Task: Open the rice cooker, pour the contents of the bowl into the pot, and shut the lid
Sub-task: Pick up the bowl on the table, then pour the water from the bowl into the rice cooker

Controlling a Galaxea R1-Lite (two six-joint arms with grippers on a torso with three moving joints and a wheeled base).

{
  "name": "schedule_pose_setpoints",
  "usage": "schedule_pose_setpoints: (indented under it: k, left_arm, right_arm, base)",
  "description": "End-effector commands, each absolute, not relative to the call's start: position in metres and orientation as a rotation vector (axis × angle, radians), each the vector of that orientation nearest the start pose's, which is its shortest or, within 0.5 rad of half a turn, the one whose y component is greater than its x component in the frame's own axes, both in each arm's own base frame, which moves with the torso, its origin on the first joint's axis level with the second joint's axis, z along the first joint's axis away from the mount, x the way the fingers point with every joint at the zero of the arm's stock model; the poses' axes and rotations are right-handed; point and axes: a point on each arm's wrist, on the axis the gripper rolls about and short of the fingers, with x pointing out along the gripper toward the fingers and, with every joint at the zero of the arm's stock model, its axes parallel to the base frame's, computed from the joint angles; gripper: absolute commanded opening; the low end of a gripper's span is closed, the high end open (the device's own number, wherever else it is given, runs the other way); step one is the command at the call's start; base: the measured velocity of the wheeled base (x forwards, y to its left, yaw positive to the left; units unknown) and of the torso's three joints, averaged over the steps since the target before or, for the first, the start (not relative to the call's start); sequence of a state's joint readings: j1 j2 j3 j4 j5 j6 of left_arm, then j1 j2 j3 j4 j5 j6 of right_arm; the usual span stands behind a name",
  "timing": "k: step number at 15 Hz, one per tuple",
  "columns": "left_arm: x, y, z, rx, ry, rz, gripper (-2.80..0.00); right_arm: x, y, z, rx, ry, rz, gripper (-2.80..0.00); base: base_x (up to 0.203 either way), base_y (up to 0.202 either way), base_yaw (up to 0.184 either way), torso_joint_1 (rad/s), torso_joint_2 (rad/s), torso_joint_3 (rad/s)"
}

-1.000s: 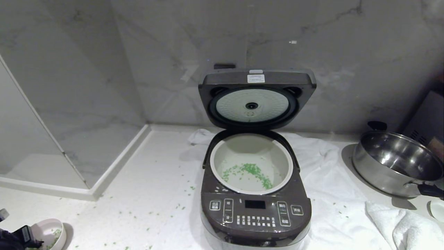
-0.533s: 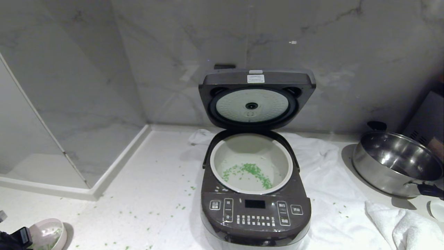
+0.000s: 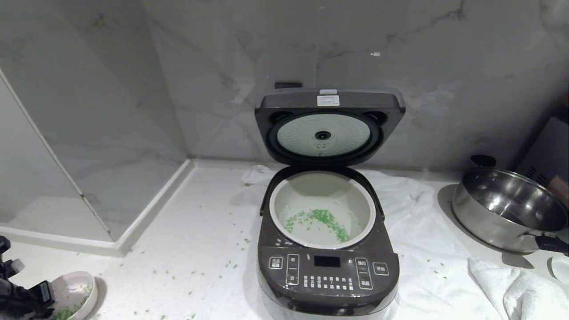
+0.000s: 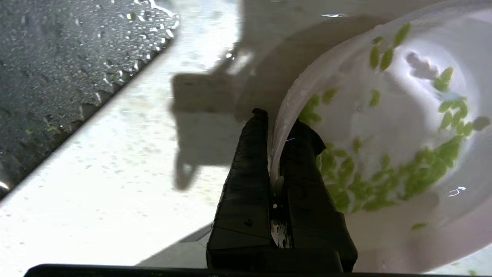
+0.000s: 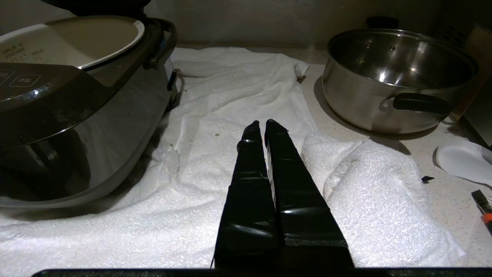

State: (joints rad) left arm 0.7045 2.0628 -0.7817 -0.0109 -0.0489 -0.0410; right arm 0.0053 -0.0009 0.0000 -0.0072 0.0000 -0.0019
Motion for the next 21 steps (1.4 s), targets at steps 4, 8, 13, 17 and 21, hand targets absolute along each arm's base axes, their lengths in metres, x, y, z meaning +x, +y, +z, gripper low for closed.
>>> schedule_pose_setpoints:
  k: [4, 8, 13, 17, 21]
  left_arm:
    - [0.261, 0.154, 0.041, -0.503, 1.204, 0.515, -2.80]
    - [0.278, 0.145, 0.058, -0.491, 1.232, 0.480, -2.80]
    - [0.299, 0.124, 0.078, -0.525, 1.272, 0.386, -2.80]
    - [0.319, 0.102, 0.096, -0.497, 1.257, 0.335, -2.80]
    - [0.335, 0.085, 0.121, -0.476, 1.257, 0.292, -2.80]
  right_arm:
    - [-0.023, 0.000, 0.076, -0.002, -0.008, 0.006, -2.80]
    - [-0.023, 0.000, 0.076, -0.003, -0.007, 0.006, -2.80]
    - [-0.023, 0.000, 0.076, -0.003, -0.007, 0.006, -2.80]
    - [-0.023, 0.000, 0.076, -0.003, -0.006, 0.006, -2.80]
    - [-0.023, 0.000, 0.076, -0.003, -0.006, 0.006, -2.80]
  base:
    - [0.000, 0.000, 0.000, 0.000, 0.00, 0.000]
    - [0.000, 0.000, 0.000, 0.000, 0.00, 0.000]
    - [0.000, 0.000, 0.000, 0.000, 0.00, 0.000]
    - [0.000, 0.000, 0.000, 0.000, 0.00, 0.000]
    - [0.000, 0.000, 0.000, 0.000, 0.00, 0.000]
